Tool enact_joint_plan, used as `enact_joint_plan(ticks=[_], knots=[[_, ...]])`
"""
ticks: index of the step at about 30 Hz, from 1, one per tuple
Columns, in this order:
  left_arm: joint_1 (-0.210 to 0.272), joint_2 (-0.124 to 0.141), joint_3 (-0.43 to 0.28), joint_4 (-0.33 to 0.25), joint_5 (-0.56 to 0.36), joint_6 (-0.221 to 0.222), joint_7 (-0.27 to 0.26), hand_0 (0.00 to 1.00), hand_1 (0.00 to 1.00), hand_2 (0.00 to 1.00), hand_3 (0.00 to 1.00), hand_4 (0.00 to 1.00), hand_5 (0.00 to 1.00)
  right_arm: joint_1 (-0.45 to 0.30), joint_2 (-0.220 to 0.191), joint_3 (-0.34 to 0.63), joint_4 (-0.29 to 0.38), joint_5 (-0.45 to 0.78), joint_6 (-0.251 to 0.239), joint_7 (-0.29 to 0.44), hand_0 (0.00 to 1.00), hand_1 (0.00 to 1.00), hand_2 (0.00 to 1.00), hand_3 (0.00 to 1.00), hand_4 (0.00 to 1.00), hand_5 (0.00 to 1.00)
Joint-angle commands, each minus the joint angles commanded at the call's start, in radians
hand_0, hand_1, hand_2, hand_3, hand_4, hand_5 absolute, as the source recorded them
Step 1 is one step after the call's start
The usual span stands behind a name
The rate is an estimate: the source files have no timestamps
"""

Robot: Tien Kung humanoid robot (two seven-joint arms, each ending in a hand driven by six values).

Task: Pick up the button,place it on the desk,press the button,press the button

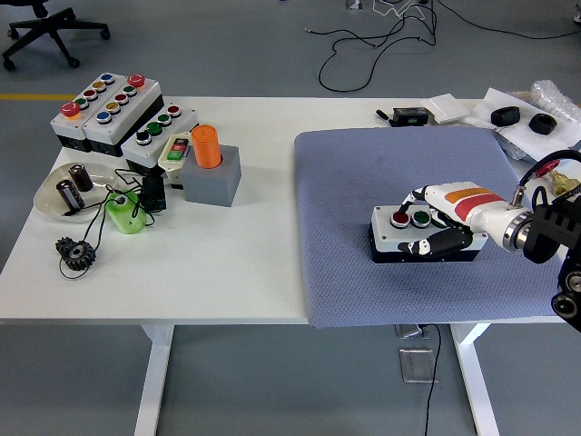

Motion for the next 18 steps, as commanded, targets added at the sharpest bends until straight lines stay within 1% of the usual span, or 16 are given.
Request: enact_joint_plan(ticks=[8,14,18], knots=[[-0.001,0.001,-0.001,0.000,0.003,-0.001,0.000,0.604,0.512,0.467,0.470,0.285,0.979,0.000,0.005,-0.013,-0.009,-0.001,0.002,-0.002,0.092,0.002,0.002,0.716,0.848,0.554],[-0.003,0.001,-0.002,0.000,0.002,-0.001,0.000,0.602,0.509,0.467,0.470,0.284,0.978,0.005,0.010,-0.033,-0.038,-0.008,0.009,-0.008,0.093,0.002,0.002,0.717,0.848,0.554],[-0.003,0.000,-0.002,0.000,0.001,0.000,0.000,0.602,0.508,0.466,0.470,0.284,0.979,0.005,0.010,-0.031,-0.035,-0.008,0.007,-0.007,0.093,0.002,0.002,0.717,0.848,0.554]])
